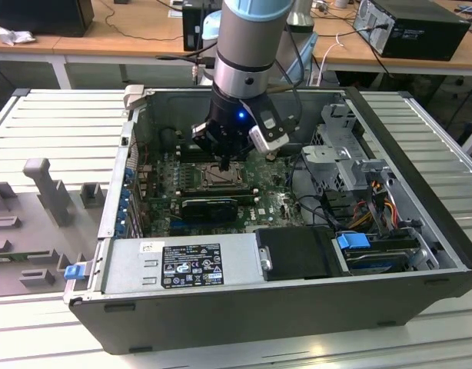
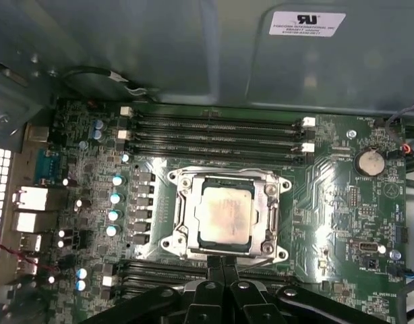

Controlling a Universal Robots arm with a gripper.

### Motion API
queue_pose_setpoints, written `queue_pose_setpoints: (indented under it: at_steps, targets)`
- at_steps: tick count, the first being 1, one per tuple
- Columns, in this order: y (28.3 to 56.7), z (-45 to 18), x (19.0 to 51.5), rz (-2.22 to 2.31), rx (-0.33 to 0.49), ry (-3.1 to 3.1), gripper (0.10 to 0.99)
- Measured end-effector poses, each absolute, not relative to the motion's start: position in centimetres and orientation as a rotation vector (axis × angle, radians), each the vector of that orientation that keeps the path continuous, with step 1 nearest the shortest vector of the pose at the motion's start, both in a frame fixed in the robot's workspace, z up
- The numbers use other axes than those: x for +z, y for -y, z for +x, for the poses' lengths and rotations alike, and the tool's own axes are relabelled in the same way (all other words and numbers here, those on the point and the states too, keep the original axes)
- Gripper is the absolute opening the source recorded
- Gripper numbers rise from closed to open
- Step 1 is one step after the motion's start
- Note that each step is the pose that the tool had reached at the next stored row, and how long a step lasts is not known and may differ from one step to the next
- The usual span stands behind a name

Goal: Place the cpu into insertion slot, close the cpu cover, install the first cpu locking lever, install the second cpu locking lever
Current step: 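Install the second cpu locking lever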

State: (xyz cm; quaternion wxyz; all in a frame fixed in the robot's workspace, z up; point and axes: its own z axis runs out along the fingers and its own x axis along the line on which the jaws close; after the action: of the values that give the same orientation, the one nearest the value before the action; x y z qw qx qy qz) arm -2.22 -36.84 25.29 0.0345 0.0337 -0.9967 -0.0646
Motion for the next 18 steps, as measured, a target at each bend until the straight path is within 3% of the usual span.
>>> queue_pose_setpoints:
  at_steps: [18]
  targets:
    - [38.0, -4.6, 22.4, 0.109, -0.198, 3.064, 0.106]
